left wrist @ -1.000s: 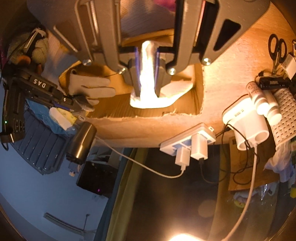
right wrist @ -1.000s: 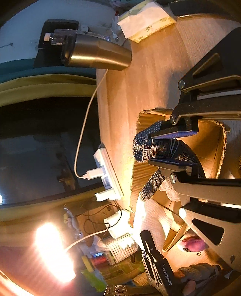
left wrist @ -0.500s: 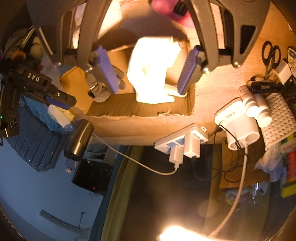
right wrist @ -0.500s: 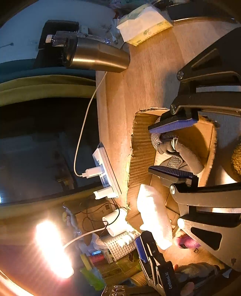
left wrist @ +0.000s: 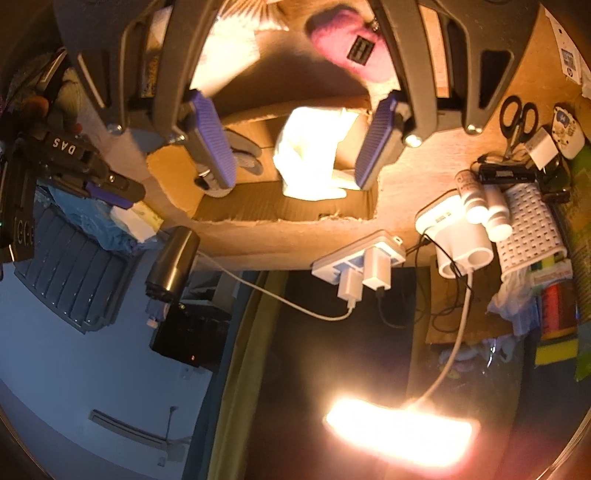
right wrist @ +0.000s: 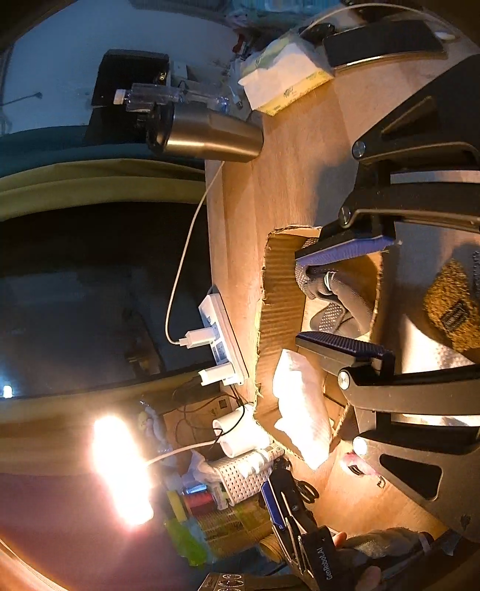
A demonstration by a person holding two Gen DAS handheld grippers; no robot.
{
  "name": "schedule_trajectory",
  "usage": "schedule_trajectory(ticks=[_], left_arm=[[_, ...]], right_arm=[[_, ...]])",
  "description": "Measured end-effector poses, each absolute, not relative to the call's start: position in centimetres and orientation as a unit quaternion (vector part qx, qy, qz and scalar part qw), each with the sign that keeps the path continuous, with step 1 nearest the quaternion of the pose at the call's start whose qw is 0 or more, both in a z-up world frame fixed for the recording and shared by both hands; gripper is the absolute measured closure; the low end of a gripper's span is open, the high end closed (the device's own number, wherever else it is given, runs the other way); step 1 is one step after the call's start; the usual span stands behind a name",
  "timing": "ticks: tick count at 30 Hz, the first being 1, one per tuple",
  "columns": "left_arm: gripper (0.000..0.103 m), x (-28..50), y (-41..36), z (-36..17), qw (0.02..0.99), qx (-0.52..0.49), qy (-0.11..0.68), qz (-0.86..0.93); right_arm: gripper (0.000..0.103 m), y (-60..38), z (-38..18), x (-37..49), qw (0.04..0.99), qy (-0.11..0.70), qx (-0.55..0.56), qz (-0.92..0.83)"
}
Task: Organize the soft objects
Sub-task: 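Withdraw both grippers from the box back toward the remaining table items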
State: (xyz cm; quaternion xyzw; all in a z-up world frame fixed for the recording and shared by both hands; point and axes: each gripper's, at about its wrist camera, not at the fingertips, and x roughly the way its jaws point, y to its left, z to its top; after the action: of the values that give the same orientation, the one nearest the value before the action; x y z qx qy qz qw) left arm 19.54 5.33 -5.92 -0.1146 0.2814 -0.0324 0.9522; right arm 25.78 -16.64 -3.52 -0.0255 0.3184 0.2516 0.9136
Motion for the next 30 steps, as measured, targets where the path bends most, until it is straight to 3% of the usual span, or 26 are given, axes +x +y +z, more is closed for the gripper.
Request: schedule_trajectory(ticks=[20, 24, 30], left_arm=[[0.033, 14.4, 2.6, -4.4, 0.959, -0.093, 0.264, -0.048], [0.024, 13.5, 1.9, -4.6, 0.957, -0.094, 0.269, -0.056], [0.023, 12.2, 1.2, -5.0, 0.956, -0.089, 0.273, -0.06]], right_arm=[[0.051, -17.5, -1.0, 19.4, 0.924, 0.285, -0.026, 0.255], [0.05, -17.4, -1.0, 18.2, 0.922, 0.284, -0.029, 0.26], [0.05, -17.5, -1.4, 16.8, 0.92, 0.287, -0.029, 0.264]])
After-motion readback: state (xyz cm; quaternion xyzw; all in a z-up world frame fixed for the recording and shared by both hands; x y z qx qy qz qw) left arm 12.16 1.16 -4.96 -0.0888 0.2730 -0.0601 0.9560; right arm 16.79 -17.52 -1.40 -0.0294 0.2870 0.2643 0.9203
